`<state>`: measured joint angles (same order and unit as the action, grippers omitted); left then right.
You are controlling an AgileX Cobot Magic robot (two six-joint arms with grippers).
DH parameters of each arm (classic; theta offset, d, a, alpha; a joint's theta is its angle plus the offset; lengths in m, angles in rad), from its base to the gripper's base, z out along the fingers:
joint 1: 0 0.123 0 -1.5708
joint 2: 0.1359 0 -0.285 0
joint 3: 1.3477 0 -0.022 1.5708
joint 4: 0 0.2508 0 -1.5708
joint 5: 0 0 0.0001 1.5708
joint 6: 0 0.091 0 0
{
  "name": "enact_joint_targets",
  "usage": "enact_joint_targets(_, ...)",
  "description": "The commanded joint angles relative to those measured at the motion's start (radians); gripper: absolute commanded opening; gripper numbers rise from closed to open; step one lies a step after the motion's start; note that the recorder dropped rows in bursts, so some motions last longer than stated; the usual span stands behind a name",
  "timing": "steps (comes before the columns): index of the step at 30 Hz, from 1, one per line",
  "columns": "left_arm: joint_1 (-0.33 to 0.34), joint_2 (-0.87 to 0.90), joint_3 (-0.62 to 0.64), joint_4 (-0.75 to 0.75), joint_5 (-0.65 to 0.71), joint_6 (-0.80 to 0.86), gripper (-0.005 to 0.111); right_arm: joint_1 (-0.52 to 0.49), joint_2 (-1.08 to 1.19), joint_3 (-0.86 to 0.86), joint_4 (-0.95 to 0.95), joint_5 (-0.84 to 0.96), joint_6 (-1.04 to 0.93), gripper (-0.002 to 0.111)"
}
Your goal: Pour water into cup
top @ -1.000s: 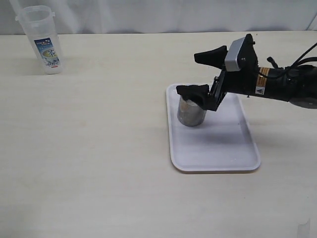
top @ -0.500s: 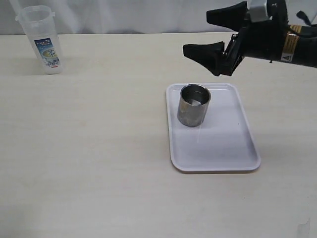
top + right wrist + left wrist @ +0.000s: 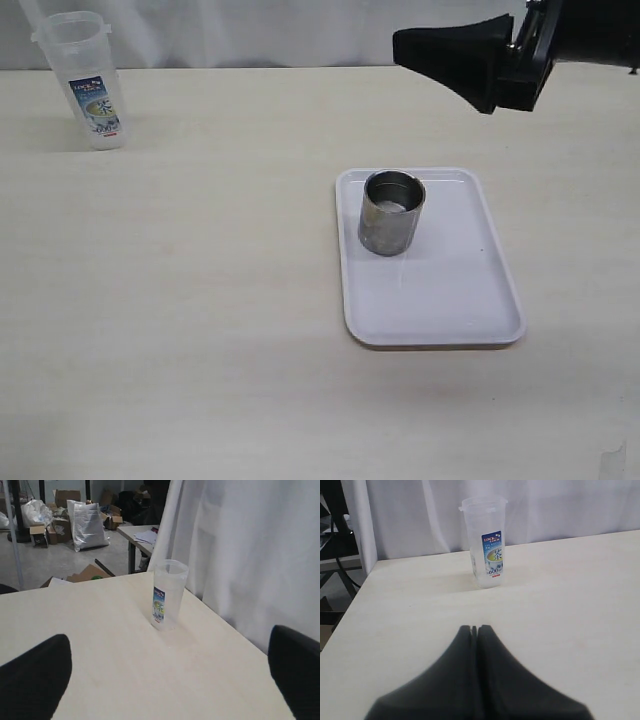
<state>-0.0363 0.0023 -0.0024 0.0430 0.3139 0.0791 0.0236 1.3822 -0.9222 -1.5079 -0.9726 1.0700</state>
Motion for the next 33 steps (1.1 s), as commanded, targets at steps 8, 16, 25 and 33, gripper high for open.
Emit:
enact_joint_targets(8,0.001,-0.002,0.002,-0.002,-0.006,0.002,0.000,-0.007,-0.148,-0.002,-0.127,0.142,0.311,0.085)
enact_joint_targets(16,0.001,-0.002,0.002,-0.002,-0.006,0.002,0.000,-0.007,-0.229,-0.002,-0.228,0.077,0.370,0.005)
enact_joint_targets(25,0.001,-0.002,0.002,-0.002,-0.006,0.002,0.000,-0.007,-0.323,0.003,-0.237,0.123,0.517,0.004)
enact_joint_targets(33,0.001,-0.002,0.002,-0.002,-0.006,0.002,0.000,-0.007,-0.502,0.176,-0.183,0.504,0.532,0.004)
